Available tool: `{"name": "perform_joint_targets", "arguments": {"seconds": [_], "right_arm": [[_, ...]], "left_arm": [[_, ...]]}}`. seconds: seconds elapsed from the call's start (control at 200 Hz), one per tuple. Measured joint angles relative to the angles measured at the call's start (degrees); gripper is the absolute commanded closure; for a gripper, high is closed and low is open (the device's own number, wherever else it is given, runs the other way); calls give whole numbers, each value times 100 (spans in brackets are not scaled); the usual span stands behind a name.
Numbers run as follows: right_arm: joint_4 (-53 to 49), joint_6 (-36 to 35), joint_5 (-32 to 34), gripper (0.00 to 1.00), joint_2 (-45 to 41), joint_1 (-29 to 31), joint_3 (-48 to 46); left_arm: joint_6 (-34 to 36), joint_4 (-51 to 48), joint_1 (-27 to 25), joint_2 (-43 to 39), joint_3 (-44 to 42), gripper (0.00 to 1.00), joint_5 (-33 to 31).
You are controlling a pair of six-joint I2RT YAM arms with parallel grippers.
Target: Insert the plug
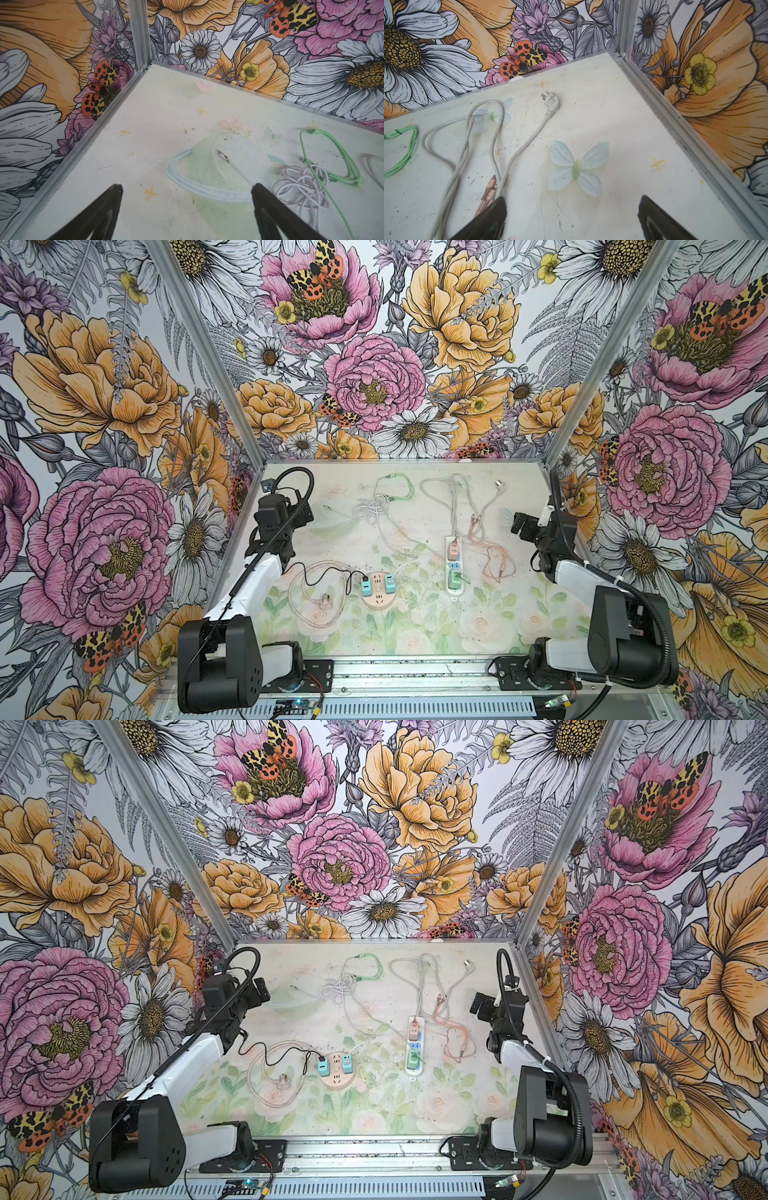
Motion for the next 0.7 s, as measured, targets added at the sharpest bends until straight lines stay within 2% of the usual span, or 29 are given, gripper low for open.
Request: {"name": "perform_joint_targets", "arguments": {"seconds": [0.465,0.701], "right_arm": [[1001,-286,35,1,358,332,-162],[1930,-686,251,1,726,802,-544]], "left_arm": [[345,1947,-2,-210,-1502,1,-103],[450,3272,-79,225,-1880,1,-61]]}}
